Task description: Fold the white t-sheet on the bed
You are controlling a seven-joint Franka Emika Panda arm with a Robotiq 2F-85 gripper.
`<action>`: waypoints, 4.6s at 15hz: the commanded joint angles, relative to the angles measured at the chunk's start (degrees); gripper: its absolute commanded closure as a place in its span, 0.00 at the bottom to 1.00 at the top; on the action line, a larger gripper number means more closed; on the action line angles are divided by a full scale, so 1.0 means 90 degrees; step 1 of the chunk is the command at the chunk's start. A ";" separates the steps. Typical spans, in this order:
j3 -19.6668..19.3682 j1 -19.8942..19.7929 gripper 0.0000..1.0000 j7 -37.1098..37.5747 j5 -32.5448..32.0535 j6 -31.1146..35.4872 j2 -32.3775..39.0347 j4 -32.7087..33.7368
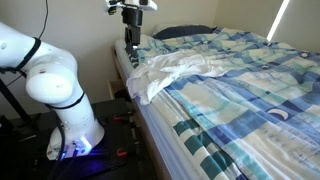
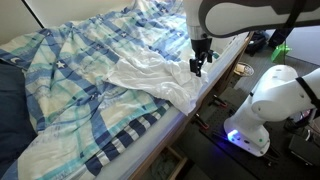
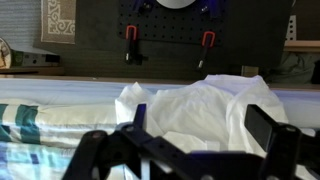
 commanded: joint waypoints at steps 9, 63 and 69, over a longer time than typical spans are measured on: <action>-0.0082 -0.0623 0.00 0.2053 0.0441 0.0589 -0.0111 -0.0904; 0.1014 -0.0289 0.47 0.7396 0.0604 0.6078 0.1801 -0.1592; 0.0961 -0.0211 0.92 0.7370 0.0538 0.6284 0.1848 -0.1590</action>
